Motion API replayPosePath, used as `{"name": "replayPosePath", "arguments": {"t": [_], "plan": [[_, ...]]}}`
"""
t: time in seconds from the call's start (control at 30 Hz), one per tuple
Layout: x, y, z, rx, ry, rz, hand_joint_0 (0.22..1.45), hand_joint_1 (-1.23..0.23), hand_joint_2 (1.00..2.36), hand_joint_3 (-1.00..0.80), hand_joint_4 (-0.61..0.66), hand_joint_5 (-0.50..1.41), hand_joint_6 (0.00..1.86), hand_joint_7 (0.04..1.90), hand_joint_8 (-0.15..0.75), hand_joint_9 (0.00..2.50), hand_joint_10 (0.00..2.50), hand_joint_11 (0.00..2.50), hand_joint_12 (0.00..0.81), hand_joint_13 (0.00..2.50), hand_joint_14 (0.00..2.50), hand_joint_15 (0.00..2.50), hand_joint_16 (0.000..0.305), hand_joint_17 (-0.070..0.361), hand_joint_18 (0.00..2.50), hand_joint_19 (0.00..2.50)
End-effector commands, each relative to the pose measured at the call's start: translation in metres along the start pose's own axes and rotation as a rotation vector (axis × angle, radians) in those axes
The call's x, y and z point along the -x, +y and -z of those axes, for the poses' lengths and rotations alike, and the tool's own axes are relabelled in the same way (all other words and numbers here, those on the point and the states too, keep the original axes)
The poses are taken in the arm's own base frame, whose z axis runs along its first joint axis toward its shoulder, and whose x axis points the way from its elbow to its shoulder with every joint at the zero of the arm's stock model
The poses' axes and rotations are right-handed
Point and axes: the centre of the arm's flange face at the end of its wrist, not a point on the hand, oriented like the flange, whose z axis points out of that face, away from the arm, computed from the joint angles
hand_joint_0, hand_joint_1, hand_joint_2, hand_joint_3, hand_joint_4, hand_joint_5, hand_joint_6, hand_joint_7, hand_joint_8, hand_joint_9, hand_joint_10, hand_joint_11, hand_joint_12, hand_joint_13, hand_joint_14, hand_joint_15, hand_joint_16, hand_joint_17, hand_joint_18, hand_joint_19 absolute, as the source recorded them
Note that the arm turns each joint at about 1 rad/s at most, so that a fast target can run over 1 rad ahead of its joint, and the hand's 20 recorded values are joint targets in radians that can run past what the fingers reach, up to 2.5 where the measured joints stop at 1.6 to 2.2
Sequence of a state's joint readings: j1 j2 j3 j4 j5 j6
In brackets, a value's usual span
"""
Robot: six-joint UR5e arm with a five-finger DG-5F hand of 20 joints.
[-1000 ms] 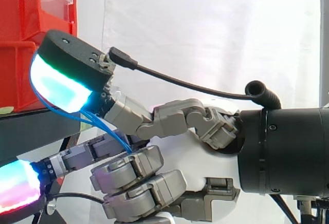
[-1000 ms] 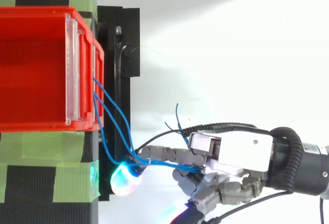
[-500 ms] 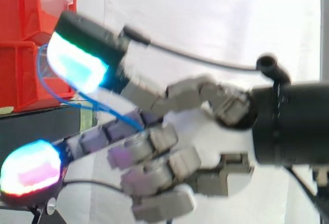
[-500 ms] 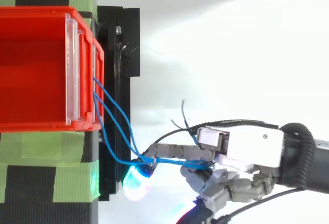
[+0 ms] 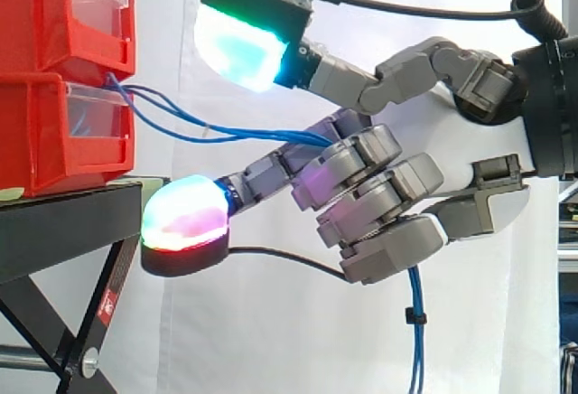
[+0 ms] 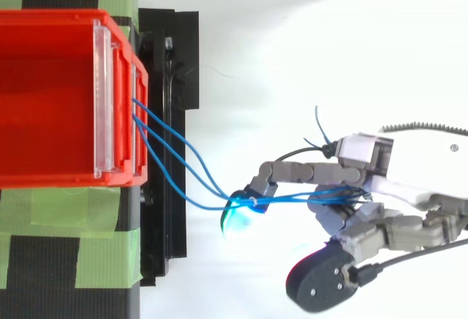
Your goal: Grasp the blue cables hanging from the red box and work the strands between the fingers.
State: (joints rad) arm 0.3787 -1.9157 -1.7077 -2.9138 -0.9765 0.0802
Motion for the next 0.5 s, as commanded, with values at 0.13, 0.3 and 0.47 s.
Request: {"name": "replayPosePath", "arguments": {"t": [0.13, 0.3, 0.47], "plan": [[0.016, -0.002, 0.004, -0.025, -0.103, -0.096, 0.80, -0.56, 1.00, -0.90, 0.28, 0.24, 0.01, 1.23, 0.350, 0.91, 2.50, 1.99, 0.431, 1.02, 2.50, 1.29, 0.063, 0.142, 1.39, 1.65], [0.023, -0.001, 0.005, -0.012, -0.171, -0.164, 0.82, -0.57, 1.01, -0.86, 0.27, 0.25, 0.01, 1.26, 0.350, 0.91, 2.50, 1.99, 0.431, 1.02, 2.50, 1.29, 0.063, 0.142, 1.39, 1.65], [0.026, -0.001, 0.006, -0.001, -0.202, -0.191, 0.85, -0.59, 1.01, -0.75, 0.25, 0.26, 0.00, 1.33, 0.350, 0.91, 2.50, 1.99, 0.431, 1.02, 2.50, 1.29, 0.063, 0.142, 1.39, 1.65]]}}
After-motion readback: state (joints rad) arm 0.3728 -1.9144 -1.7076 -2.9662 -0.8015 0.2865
